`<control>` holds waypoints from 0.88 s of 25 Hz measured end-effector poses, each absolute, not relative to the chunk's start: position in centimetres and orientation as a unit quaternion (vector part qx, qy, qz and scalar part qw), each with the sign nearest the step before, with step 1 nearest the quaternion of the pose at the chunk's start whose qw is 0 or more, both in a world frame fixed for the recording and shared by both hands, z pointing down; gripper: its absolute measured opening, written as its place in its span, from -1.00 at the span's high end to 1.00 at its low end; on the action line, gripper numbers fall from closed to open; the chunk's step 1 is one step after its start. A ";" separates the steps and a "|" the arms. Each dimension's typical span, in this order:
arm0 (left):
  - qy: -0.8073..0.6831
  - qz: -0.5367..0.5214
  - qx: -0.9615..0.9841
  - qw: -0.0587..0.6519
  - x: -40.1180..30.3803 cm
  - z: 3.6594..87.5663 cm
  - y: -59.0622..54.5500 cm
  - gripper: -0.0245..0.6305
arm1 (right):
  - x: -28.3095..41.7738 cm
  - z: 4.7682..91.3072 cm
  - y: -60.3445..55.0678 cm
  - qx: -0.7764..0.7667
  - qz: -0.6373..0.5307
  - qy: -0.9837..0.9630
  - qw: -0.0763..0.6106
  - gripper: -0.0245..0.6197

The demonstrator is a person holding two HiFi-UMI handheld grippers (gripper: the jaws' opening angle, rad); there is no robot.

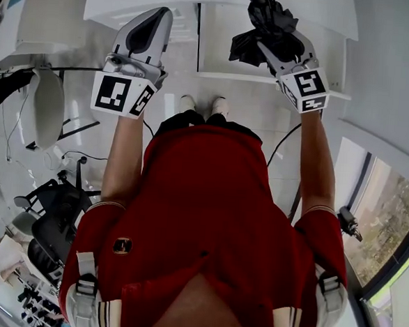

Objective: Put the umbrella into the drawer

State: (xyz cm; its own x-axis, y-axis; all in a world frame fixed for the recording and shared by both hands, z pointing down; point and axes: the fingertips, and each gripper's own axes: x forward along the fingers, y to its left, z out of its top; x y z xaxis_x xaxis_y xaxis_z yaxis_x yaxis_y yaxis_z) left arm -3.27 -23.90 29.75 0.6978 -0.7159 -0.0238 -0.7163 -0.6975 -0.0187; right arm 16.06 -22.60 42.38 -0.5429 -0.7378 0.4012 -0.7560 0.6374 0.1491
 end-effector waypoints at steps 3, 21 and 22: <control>0.388 0.005 -0.922 0.009 -3.6 30.2 -24.7 0.91 | 15.7 44.6 -23.2 0.410 0.022 -0.876 0.255 0.12; 0.413 -0.022 -0.910 -0.001 -6.2 31.6 -27.2 0.91 | 14.6 57.6 -24.6 0.283 0.083 -0.848 0.441 0.12; 0.415 -0.024 -0.909 -0.001 -6.3 31.7 -27.4 0.91 | 14.7 58.3 -24.6 0.277 0.086 -0.844 0.451 0.12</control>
